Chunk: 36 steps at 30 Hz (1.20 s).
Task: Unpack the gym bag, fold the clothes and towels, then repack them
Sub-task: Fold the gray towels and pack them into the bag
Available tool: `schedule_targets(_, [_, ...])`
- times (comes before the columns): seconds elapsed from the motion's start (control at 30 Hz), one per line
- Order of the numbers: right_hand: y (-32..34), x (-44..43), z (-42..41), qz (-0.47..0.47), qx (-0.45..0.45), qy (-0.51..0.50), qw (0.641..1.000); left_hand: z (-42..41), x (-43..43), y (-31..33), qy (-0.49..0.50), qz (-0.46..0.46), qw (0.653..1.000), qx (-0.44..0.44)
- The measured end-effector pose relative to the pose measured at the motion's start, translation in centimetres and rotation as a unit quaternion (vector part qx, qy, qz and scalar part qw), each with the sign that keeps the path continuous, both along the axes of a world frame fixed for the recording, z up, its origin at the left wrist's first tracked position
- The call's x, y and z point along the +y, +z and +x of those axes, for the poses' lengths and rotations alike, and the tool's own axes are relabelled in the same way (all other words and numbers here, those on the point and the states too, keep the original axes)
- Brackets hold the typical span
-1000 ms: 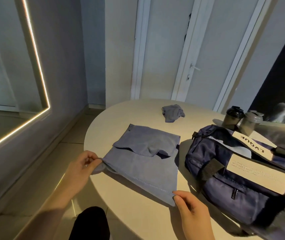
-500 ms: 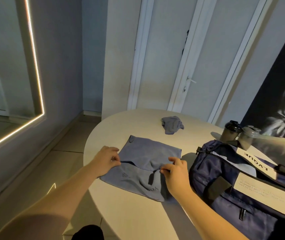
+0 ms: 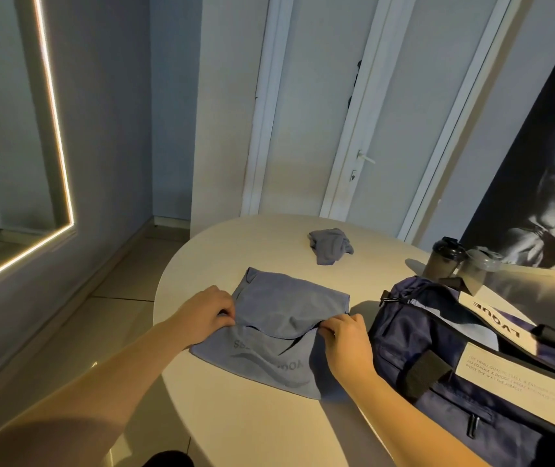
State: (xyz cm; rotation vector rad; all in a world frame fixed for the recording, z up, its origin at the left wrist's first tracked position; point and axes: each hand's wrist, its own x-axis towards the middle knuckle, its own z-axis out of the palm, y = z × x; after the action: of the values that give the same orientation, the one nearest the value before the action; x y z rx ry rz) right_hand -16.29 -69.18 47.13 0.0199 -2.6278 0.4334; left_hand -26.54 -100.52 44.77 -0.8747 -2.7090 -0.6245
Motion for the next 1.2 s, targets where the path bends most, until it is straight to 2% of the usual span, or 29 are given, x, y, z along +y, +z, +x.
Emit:
schedule_targets(0.13, [0.2, 0.1, 0.2, -0.004, 0.009, -0.005, 1.0, 0.3, -0.2, -0.2, -0.014, 0.013, 0.998, 0.061])
schedule_targets(0.33, [-0.4, 0.3, 0.5, 0.021, -0.028, 0.013, 0.999, 0.2, -1.0, -0.6, -0.018, 0.011, 0.999, 0.029])
schedule_targets(0.5, [-1.2, 0.5, 1.4, 0.002, -0.047, 0.04, 0.998, 0.7, -1.5, -1.1, -0.005, 0.028, 0.999, 0.03])
schedule_targets(0.57, [-1.6, 0.8, 1.7, 0.032, -0.05, 0.047, 0.997, 0.7, -1.7, -1.3, -0.001, 0.04, 0.999, 0.027])
schedule_targets(0.8, [-3.7, 1.4, 0.6, 0.067, -0.009, 0.008, 0.998, 0.2, -1.3, -1.4, 0.003, 0.028, 1.0, 0.009])
schedule_targets(0.97, [-1.9, 0.9, 0.9, 0.024, 0.006, 0.02, 0.999, 0.2, -1.2, -0.3, 0.039, 0.037, 0.998, 0.013])
schedule_targets(1.2, [1.1, 1.1, -0.1, 0.02, 0.056, 0.039, 0.997, 0.7, -0.1, 0.2, -0.067, -0.017, 0.998, -0.006])
